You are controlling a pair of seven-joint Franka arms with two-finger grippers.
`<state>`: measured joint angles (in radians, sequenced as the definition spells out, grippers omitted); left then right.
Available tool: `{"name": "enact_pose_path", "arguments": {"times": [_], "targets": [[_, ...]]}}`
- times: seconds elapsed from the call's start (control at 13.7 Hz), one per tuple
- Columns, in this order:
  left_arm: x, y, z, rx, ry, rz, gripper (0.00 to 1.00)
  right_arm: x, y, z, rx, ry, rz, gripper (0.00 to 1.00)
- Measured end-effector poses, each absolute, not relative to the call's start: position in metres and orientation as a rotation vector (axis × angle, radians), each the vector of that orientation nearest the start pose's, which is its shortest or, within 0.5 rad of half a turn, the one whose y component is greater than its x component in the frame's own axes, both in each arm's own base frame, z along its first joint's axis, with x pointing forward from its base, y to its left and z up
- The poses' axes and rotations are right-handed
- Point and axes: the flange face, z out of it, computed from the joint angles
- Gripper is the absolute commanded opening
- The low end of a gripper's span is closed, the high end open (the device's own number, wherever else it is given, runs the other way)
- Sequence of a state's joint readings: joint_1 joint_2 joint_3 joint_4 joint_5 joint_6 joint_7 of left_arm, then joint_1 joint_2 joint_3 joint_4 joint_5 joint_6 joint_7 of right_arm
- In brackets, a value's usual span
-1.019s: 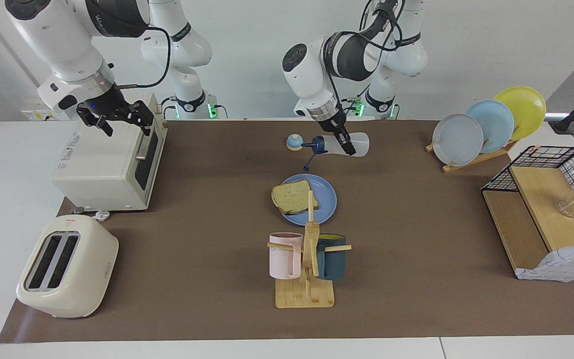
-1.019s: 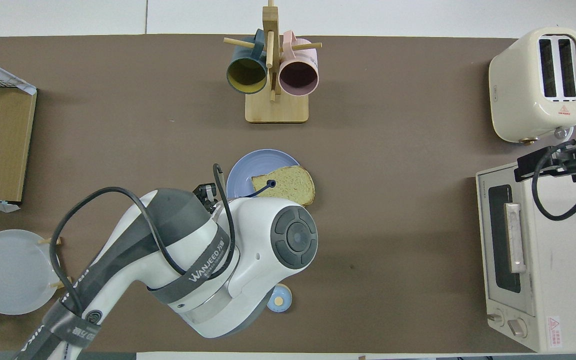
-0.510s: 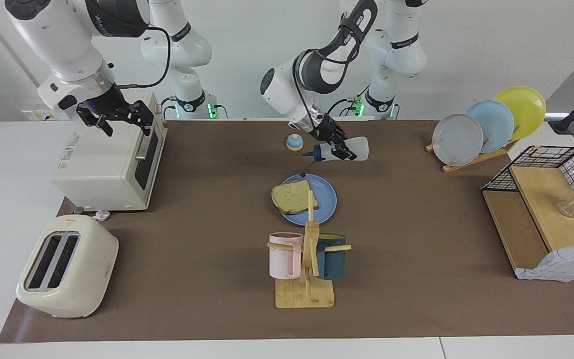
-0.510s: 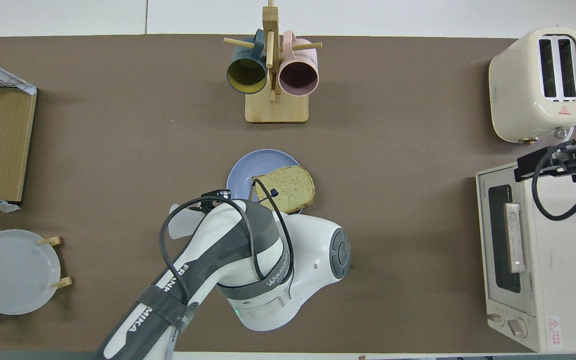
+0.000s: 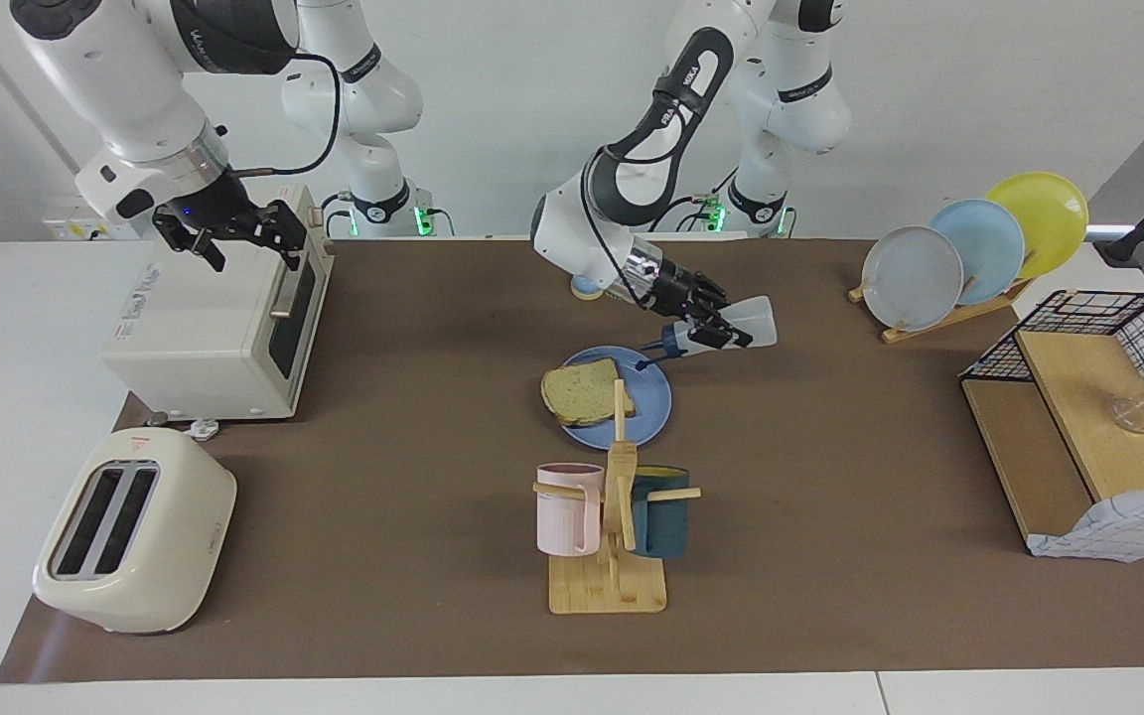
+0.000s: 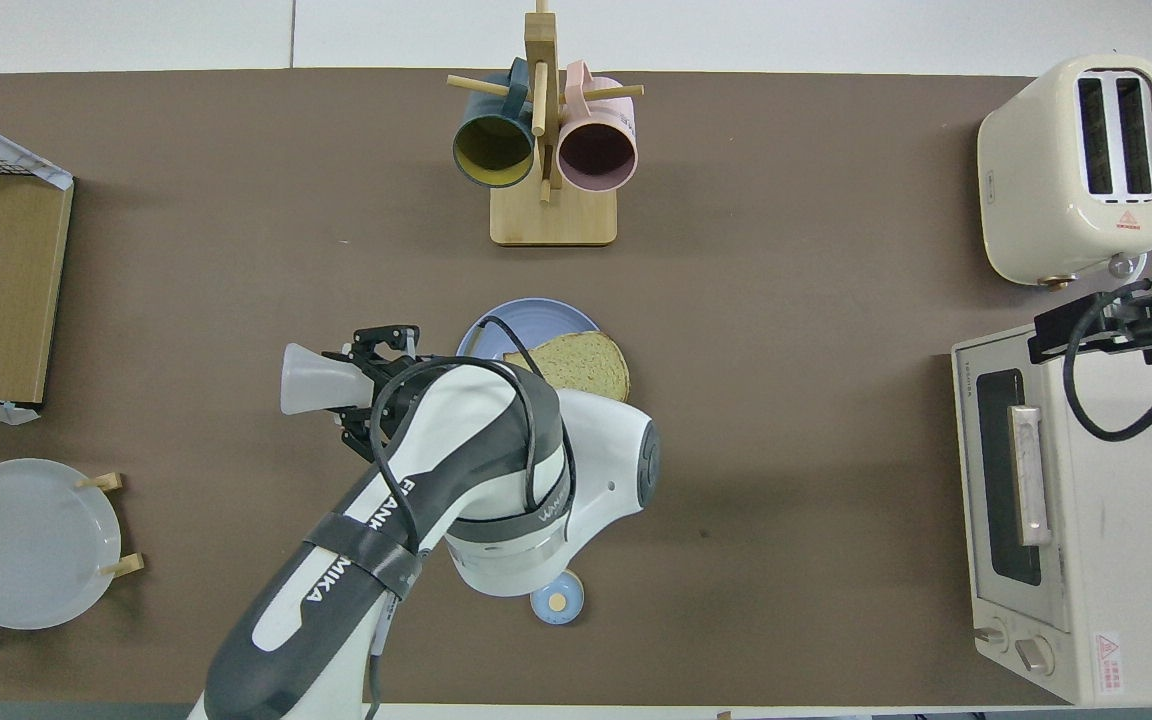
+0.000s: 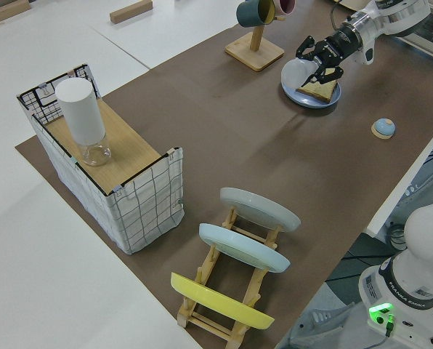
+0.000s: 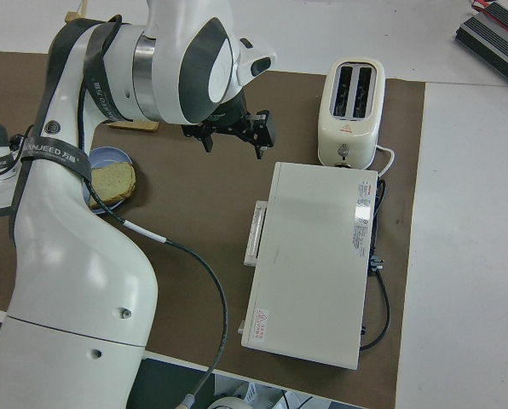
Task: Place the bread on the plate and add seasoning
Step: 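Hold the inverted bottle over the bread to dispense seasoning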
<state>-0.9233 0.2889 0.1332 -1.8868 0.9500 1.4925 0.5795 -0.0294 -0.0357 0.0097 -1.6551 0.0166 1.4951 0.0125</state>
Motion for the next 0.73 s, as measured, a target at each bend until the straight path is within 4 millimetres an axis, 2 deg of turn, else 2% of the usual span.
{"name": "enact_pose_path", "arguments": {"times": [0.15, 0.22, 0.36, 0.51, 0.73], "targets": [[0.469, -0.323, 0.37, -1.394, 1.468, 0.61, 0.0, 0.533, -0.009, 0.598, -3.118, 0.05, 0.194, 1.0], [0.468, -0.325, 0.371, -1.393, 1.47, 0.604, 0.0, 0.533, -0.009, 0.598, -3.118, 0.05, 0.194, 1.0], [0.458, -0.347, 0.378, -1.383, 1.494, 0.568, 0.0, 0.533, -0.009, 0.598, -3.118, 0.05, 0.194, 1.0], [0.431, -0.38, 0.388, -1.383, 1.526, 0.546, 0.0, 0.533, -0.009, 0.598, -3.118, 0.05, 0.194, 1.0], [0.379, -0.427, 0.397, -1.343, 1.579, 0.528, 0.0, 0.533, -0.009, 0.598, -3.118, 0.05, 0.194, 1.0]]}}
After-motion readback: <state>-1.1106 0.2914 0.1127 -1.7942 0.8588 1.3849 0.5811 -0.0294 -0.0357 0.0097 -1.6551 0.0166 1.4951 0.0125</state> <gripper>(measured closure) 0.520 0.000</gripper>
